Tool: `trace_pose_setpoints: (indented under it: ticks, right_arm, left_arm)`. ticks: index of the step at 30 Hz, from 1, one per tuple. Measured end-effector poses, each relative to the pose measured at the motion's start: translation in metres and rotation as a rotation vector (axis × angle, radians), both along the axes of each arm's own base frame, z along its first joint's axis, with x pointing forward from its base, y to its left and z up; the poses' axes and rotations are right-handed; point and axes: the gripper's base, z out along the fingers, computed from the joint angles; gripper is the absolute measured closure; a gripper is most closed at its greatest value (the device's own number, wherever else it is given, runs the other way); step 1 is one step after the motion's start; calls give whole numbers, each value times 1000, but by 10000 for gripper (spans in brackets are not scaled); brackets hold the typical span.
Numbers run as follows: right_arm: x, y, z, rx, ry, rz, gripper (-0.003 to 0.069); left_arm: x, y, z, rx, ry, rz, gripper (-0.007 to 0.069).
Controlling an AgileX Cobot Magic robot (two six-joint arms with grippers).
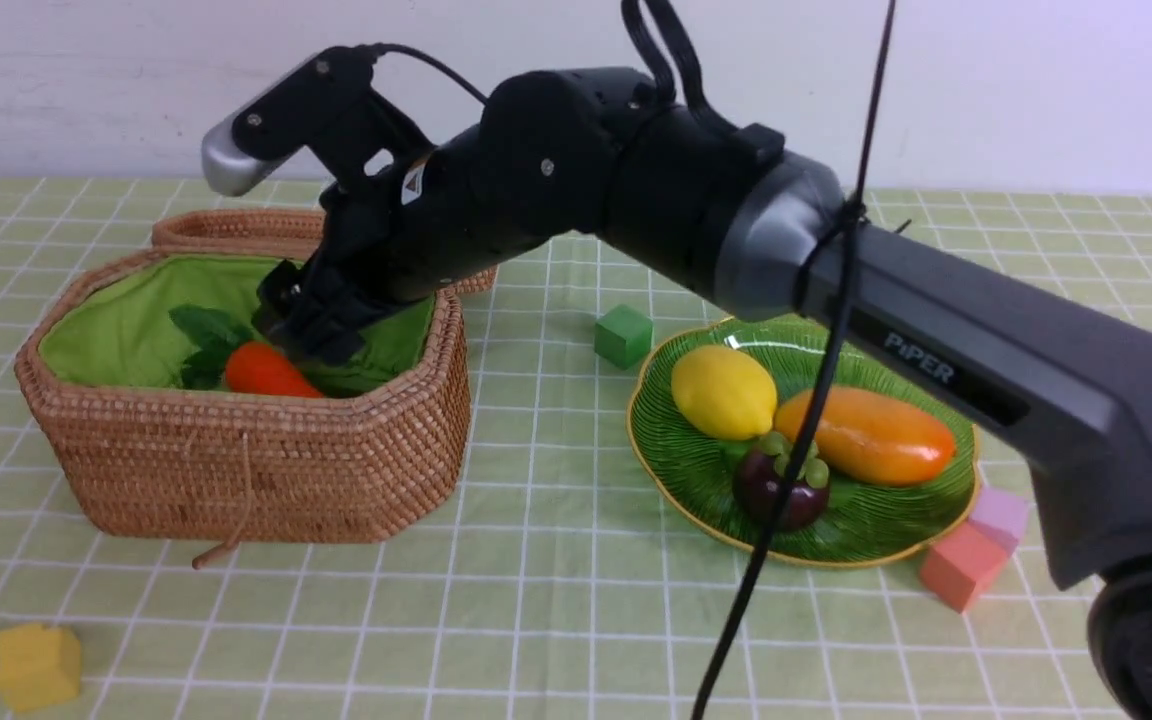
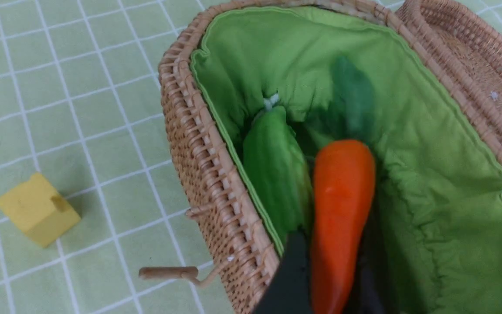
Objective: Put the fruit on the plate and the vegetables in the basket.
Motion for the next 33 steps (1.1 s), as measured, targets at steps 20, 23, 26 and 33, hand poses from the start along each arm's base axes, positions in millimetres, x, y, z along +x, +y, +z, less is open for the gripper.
trace_pose_setpoints:
  ticks: [20, 23, 26, 33]
  right_arm:
    - [-146, -180, 173, -96, 94, -404, 675]
    - [-174, -206, 158, -90, 176, -446, 674]
    - [-195, -225, 137, -95, 258, -497, 672]
    - [-244, -269, 88, -92, 396, -596, 667]
  left_arm:
    - [-44, 18, -20, -309, -312, -250, 616]
    - [-42, 11, -40, -329, -315, -298, 616]
    - [-37, 0, -55, -317, -295, -329, 616]
    - [-26, -18, -90, -278, -255, -383, 608]
